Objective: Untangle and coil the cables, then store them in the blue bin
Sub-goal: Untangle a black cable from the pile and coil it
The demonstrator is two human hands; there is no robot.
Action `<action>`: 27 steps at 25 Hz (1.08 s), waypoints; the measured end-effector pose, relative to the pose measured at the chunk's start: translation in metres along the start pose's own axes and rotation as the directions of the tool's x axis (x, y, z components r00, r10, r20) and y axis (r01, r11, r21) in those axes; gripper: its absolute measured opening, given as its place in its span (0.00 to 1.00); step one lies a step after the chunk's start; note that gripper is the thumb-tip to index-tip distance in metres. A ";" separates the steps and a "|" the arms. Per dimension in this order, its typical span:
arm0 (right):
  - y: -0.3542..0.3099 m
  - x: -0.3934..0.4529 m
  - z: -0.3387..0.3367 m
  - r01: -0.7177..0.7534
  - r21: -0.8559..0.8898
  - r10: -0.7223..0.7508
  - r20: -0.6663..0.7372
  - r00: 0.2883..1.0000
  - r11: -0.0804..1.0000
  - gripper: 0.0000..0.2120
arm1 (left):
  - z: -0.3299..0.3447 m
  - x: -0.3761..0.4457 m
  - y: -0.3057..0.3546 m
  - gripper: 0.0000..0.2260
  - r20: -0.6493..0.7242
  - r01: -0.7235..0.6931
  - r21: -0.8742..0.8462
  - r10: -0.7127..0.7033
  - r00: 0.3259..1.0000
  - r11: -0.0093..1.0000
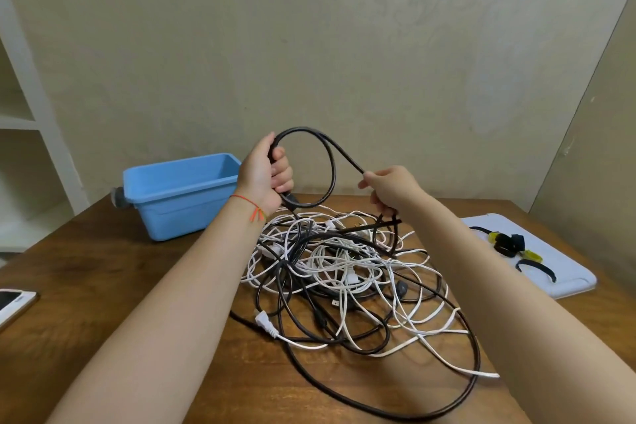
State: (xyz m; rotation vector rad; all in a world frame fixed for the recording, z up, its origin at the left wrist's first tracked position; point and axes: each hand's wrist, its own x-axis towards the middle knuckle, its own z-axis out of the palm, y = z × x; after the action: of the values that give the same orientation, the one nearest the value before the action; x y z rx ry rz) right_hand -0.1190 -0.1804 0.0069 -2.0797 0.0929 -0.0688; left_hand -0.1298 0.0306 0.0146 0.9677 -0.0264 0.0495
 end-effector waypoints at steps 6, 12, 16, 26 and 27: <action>-0.029 -0.020 0.039 -0.206 0.711 -0.023 0.298 0.954 0.672 0.30 | 0.033 -0.008 -0.016 0.26 -0.168 -0.081 -0.222 0.044 0.985 0.972; -0.030 -0.029 0.059 -0.092 0.888 -0.097 0.152 0.984 0.451 0.21 | 0.040 -0.012 -0.029 0.27 -0.254 -0.100 -0.477 -0.028 0.967 0.873; -0.033 -0.026 0.058 -0.083 0.950 -0.058 0.105 0.993 0.300 0.19 | 0.047 -0.010 -0.036 0.26 -0.131 -0.049 -0.569 -0.031 0.991 0.821; -0.031 -0.020 -0.011 -0.001 0.292 -0.161 0.530 0.833 0.957 0.18 | 0.004 -0.017 -0.006 0.23 0.253 0.224 0.393 -0.339 0.906 0.892; -0.030 -0.022 -0.009 0.046 0.155 -0.130 0.591 0.796 0.987 0.16 | 0.008 -0.020 -0.007 0.22 0.254 0.189 0.584 -0.399 0.881 0.789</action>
State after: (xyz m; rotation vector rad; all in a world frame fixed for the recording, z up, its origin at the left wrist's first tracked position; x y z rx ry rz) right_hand -0.1404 -0.1721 0.0374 -1.8780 -0.3914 0.5204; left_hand -0.1498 0.0198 0.0127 1.5397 -0.2135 -0.4488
